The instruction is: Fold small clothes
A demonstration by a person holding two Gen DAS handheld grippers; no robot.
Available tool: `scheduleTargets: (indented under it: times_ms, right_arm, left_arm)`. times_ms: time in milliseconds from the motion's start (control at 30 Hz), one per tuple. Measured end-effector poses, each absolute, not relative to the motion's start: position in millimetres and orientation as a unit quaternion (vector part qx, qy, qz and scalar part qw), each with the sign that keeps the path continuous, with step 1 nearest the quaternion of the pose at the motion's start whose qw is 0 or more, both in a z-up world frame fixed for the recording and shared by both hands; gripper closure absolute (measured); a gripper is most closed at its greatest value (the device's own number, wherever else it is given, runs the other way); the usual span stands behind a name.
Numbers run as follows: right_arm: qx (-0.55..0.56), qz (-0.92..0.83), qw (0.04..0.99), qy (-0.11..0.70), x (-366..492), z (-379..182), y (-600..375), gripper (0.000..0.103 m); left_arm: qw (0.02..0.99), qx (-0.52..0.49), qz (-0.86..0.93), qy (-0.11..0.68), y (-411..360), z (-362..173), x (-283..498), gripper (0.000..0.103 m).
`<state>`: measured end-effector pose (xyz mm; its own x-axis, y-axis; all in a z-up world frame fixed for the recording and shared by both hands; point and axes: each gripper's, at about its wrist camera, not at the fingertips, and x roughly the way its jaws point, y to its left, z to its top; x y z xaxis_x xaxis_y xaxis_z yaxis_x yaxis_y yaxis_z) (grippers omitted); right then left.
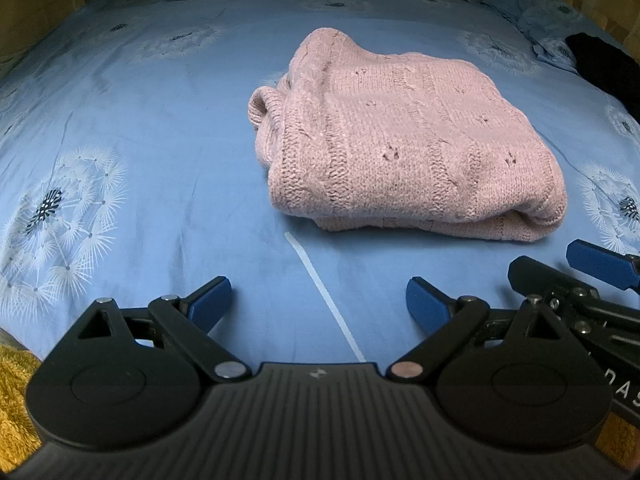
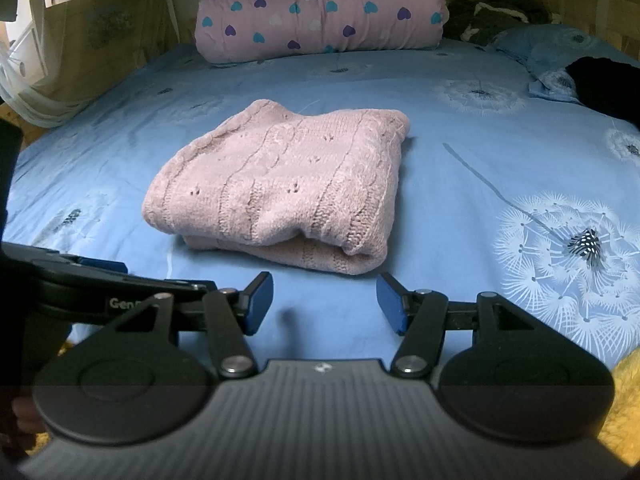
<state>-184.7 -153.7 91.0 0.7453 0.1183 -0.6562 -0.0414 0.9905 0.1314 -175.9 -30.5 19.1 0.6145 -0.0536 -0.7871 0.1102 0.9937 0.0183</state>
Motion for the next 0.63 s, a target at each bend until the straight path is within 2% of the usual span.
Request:
scheduleTargets:
  times_ms: [633]
  right_arm:
    - [0.054, 0.043, 0.933, 0.354, -183.8, 92.3, -151.7, 0.043]
  left_arm:
    - [0.896, 0.035, -0.052, 0.44, -30.7, 19.1, -175.0, 0.006]
